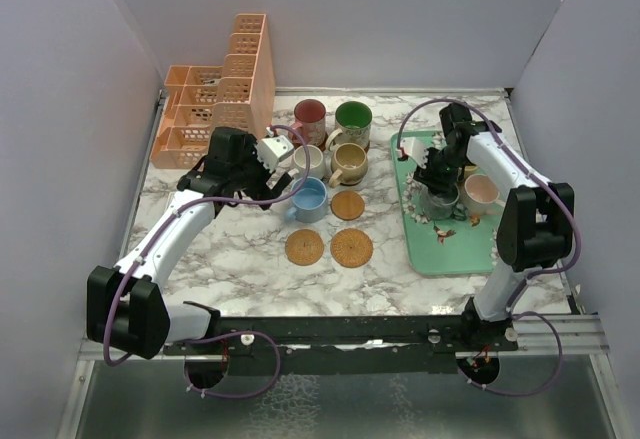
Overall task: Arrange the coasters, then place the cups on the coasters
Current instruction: Pick up the cup from the tray.
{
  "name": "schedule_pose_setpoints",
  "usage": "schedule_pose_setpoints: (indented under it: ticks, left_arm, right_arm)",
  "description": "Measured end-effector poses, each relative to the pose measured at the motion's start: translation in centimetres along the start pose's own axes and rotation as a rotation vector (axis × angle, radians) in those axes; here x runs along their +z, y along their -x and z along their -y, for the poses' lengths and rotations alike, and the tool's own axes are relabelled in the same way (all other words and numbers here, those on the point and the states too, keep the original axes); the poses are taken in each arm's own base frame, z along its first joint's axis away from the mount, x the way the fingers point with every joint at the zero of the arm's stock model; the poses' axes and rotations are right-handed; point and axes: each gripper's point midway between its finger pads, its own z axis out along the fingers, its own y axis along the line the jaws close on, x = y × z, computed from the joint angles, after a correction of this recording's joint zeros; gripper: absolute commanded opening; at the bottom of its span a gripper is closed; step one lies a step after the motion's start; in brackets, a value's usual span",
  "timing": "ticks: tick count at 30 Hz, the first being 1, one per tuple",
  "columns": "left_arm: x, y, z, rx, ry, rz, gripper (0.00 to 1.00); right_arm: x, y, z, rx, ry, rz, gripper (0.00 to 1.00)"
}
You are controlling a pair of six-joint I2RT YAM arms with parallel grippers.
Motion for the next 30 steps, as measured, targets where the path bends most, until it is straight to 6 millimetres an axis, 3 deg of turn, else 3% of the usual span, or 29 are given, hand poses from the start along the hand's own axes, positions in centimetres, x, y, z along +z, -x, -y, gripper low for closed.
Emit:
schedule_pose_setpoints:
  ticks: [10, 16, 21, 24, 28, 30]
  left_arm:
    - [0.0, 0.2, -0.1, -0.002, 0.004, 0.007, 0.99]
    - [0.1, 0.3, -0.2, 0.0, 0.007, 0.012, 0.99]
    - [0.1, 0.3, -0.2, 0.0, 0.008, 0.013, 0.99]
    - [0.1, 0.3, -0.2, 0.0, 0.009, 0.013, 0.99]
    - [0.1, 0.3, -0.2, 0.001, 0.01, 0.013, 0.99]
    - [0.1, 0.4, -0.2, 0.001, 0.01, 0.014, 0.99]
  right_arm:
    - [-0.2, 0.6, -0.4, 0.246, -0.016, 0.017, 0.25]
    - [0.0, 0.5, -1.0, 0.463, -0.036, 0.003, 0.22]
    - [0.2, -0.6, -1.8, 0.606, -0.074, -0.04, 0.3]
    - [-0.4, -1.0, -2.5, 0.639, -0.09, -0.058, 0.41]
    - [-1.6, -0.7, -2.6, 0.623, -0.107, -0.039, 0.57]
    - [-2.2, -0.3, -2.4, 0.595, -0.112, -0.016, 0.6]
